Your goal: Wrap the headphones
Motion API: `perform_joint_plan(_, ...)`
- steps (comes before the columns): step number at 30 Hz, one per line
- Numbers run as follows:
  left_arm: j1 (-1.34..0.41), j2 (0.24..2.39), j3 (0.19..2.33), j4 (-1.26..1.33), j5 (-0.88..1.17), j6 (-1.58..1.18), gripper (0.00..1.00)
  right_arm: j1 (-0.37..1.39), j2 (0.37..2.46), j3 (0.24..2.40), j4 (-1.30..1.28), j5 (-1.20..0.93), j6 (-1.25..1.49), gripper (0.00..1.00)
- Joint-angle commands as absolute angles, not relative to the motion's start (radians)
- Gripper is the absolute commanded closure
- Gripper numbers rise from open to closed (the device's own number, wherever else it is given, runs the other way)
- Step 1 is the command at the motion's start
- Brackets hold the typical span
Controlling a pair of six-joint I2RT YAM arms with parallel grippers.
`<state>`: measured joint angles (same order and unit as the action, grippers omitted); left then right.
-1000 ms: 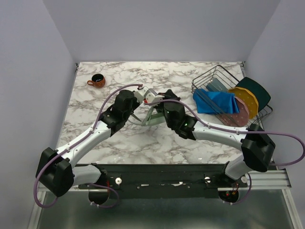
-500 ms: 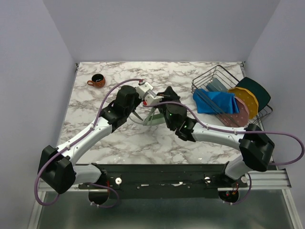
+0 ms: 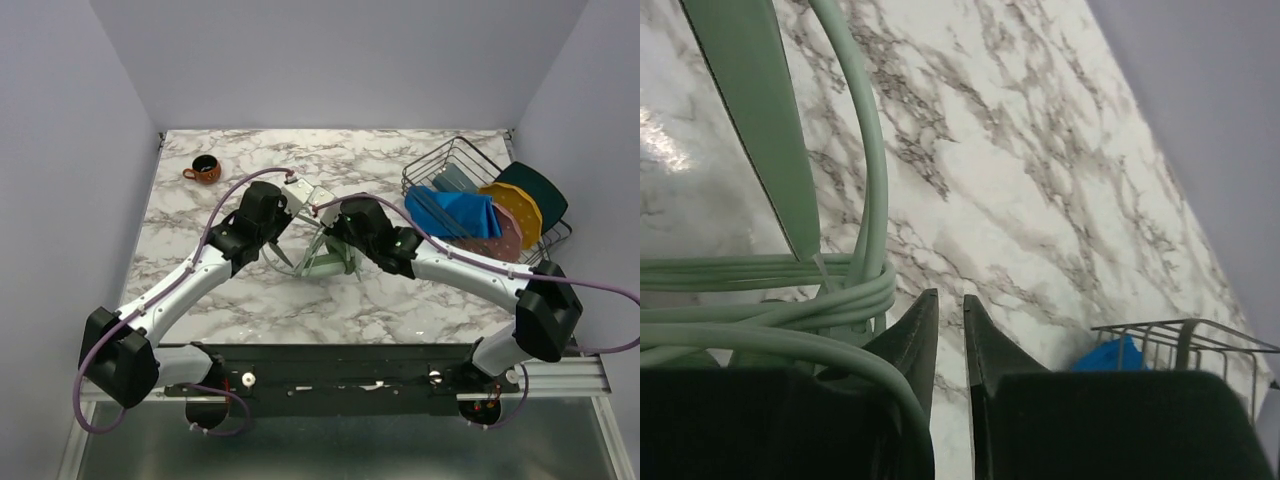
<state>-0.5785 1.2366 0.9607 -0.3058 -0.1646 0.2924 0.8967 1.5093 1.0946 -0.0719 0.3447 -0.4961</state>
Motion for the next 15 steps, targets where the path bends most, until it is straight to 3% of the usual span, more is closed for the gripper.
perform_joint_plan(1,-0.606,1.230,0.953,-0.299,-0.031,0.302,1.00,0.879,1.621,1.198,-0.438,0.212,-0.471,0.67)
perform_joint_plan(15,-0.604,1.276,0.940,-0.365,0.135,0.341,1.00,0.779,1.643,1.227,-0.532,0.006,-0.379,0.39)
